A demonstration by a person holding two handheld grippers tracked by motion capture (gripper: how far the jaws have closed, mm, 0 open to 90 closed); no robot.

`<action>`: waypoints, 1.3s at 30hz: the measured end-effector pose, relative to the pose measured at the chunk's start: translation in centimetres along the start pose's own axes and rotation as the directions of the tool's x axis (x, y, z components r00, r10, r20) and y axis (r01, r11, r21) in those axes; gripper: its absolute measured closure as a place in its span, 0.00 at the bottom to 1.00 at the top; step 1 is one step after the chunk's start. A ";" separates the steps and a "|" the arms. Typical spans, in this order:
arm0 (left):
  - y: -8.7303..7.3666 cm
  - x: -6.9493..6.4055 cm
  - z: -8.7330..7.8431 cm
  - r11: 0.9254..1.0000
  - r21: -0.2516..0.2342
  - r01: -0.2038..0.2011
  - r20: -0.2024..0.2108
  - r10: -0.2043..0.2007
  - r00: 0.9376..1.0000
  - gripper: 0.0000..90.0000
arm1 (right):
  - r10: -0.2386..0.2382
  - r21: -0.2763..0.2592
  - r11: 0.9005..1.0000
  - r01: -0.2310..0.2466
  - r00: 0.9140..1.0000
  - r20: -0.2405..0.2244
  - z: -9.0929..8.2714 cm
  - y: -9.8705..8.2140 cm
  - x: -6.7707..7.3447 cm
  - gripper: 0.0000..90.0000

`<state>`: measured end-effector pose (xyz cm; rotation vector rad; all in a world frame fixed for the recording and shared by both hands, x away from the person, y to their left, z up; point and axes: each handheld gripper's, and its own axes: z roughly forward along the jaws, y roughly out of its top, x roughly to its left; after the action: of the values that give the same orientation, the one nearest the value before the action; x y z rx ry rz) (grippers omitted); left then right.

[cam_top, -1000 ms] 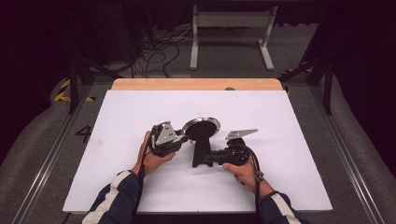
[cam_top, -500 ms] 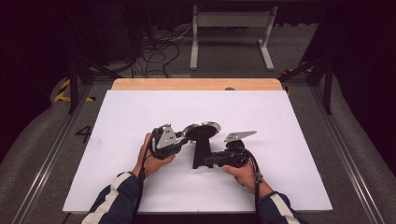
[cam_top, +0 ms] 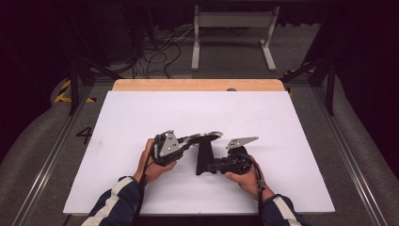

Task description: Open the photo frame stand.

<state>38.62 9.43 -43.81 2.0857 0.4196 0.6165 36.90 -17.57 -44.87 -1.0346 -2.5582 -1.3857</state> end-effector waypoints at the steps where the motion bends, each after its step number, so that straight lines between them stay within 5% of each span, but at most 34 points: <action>1: 0.0 -0.1 0.0 1.000 0.001 -0.001 0.002 0.001 1.000 0.83 | -0.005 0.002 1.000 0.005 1.000 0.005 0.0 0.0 0.0 0.80; 15: 0.0 -0.2 -0.3 1.000 -0.001 0.012 0.018 -0.012 1.000 0.83 | -0.036 -0.015 0.999 0.037 0.997 0.069 -0.8 -0.2 0.6 0.80; 19: 0.0 0.0 -0.6 1.000 -0.004 0.028 0.012 -0.028 1.000 0.75 | -0.038 -0.038 0.998 0.041 0.996 0.086 -1.4 -0.2 0.7 0.78; 30: -1.4 1.1 -3.7 0.996 -0.012 0.084 0.086 -0.083 0.993 0.47 | -0.101 -0.083 0.990 0.117 0.978 0.183 -3.3 -0.5 1.7 0.86; 32: -2.0 1.2 -4.2 0.996 0.011 0.089 0.072 -0.090 0.993 0.40 | -0.125 -0.077 0.987 0.143 0.971 0.203 -3.3 -0.5 2.1 0.89; 39: -2.1 1.4 -3.3 0.994 0.060 0.092 0.010 -0.093 0.996 0.42 | -0.161 -0.061 0.982 0.181 0.955 0.250 -3.3 -0.2 3.7 0.95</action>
<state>37.70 13.51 -43.64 2.1125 0.5300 0.5423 33.12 -18.15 -41.76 -1.0807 -2.8500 -1.5027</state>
